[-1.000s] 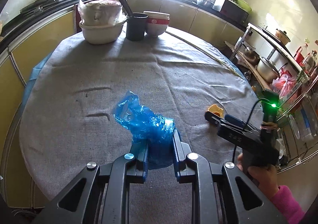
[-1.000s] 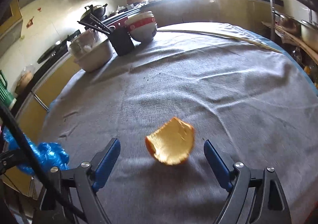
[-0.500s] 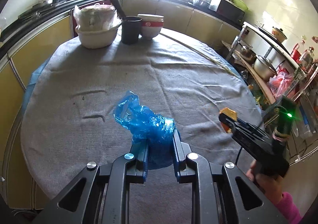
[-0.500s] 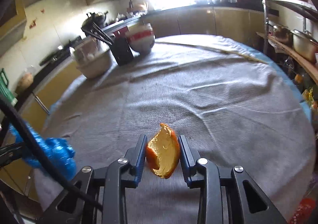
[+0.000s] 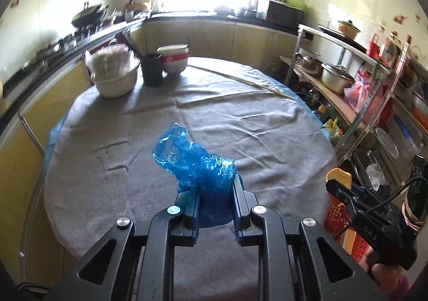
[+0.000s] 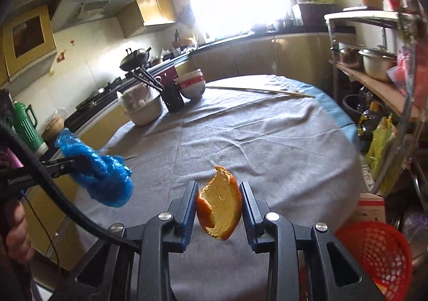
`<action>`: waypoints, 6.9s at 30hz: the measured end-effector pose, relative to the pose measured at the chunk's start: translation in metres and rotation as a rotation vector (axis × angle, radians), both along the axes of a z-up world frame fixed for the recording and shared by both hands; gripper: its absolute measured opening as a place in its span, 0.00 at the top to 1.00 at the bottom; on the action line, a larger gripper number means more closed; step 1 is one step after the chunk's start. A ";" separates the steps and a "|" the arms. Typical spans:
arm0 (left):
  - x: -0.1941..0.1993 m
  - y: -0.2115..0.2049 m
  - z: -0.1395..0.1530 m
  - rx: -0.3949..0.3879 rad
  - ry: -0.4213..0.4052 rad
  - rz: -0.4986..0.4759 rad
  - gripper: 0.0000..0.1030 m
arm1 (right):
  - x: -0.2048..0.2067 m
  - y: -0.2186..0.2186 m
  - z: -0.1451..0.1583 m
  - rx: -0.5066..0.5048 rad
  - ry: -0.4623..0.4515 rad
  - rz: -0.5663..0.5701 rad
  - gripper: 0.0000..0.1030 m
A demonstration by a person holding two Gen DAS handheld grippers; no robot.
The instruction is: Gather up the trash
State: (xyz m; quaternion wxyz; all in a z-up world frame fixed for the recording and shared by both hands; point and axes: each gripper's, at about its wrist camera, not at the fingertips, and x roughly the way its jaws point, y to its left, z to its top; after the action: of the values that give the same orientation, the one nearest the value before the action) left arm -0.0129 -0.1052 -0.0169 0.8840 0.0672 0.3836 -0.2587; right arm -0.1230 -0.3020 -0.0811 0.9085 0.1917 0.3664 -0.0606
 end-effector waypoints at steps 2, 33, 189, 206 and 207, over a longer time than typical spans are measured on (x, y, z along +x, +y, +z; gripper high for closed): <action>-0.017 -0.007 0.007 0.013 -0.036 -0.013 0.79 | -0.017 -0.001 0.008 -0.001 -0.020 -0.009 0.67; -0.187 -0.140 0.031 0.248 -0.346 -0.226 0.79 | -0.210 -0.073 0.062 0.015 -0.237 -0.219 0.67; -0.142 -0.233 -0.073 0.186 -0.025 -0.624 0.78 | -0.188 -0.139 -0.015 0.122 0.114 -0.479 0.67; -0.126 -0.193 -0.045 0.168 -0.125 -0.561 0.32 | -0.184 -0.140 -0.013 0.224 0.081 -0.486 0.33; -0.120 -0.184 -0.042 0.165 -0.130 -0.536 0.31 | -0.179 -0.136 -0.010 0.212 0.087 -0.475 0.33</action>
State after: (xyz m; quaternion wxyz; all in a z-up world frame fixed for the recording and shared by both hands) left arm -0.1324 -0.2890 -0.0589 0.7983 0.2541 0.3146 -0.4463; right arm -0.3017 -0.4377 -0.0914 0.8271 0.3636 0.3539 -0.2417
